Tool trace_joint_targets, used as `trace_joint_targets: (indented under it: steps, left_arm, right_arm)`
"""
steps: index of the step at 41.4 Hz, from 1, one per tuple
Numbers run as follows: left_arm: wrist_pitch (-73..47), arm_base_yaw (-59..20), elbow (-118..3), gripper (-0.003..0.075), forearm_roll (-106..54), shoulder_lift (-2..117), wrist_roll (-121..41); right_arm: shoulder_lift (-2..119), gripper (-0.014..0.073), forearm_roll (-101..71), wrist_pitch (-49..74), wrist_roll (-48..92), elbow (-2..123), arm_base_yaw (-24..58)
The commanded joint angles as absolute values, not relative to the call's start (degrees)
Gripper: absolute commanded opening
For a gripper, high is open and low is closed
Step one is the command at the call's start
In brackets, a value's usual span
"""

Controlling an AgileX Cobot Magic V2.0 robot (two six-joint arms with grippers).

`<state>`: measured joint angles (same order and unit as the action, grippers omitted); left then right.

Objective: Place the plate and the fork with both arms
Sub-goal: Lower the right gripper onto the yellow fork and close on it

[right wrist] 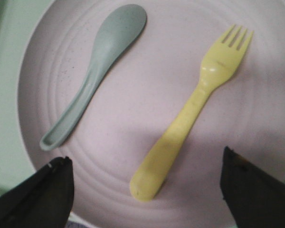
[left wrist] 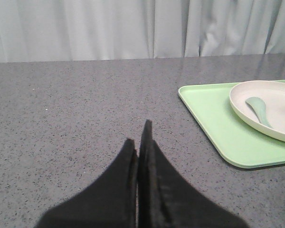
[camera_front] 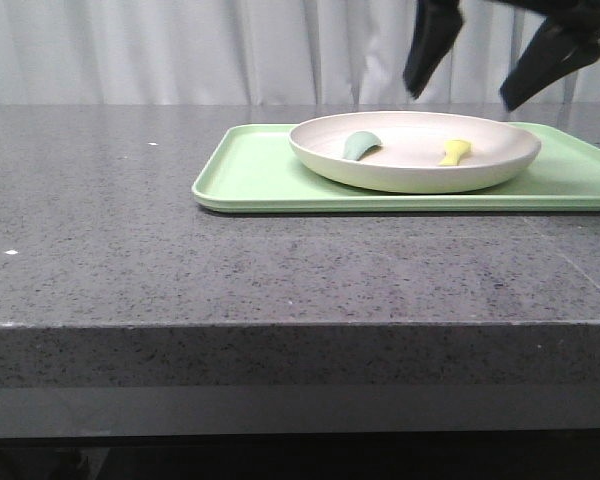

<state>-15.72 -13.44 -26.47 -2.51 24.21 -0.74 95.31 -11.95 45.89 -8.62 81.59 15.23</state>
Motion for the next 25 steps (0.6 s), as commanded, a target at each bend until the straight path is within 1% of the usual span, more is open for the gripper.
trace_joint_targets:
  steps: [1, 8, 25]
  left_arm:
    - [-11.1, -13.5, -28.0, -0.0018, -2.6, 24.5, -0.7]
    - [-11.1, -13.5, -28.0, -0.0018, -2.6, 24.5, -0.7]
    - [-11.1, -13.5, -28.0, -0.0018, -2.6, 24.5, -0.7]
  right_arm:
    - [98.4, 0.0643, -11.3, 47.5, -11.2, 88.5, 15.1]
    - [104.4, 0.0643, -10.7, 51.3, -13.3, 93.9, 15.1]
    - [106.9, 0.0643, -9.0, 51.4, -13.8, 94.3, 15.1]
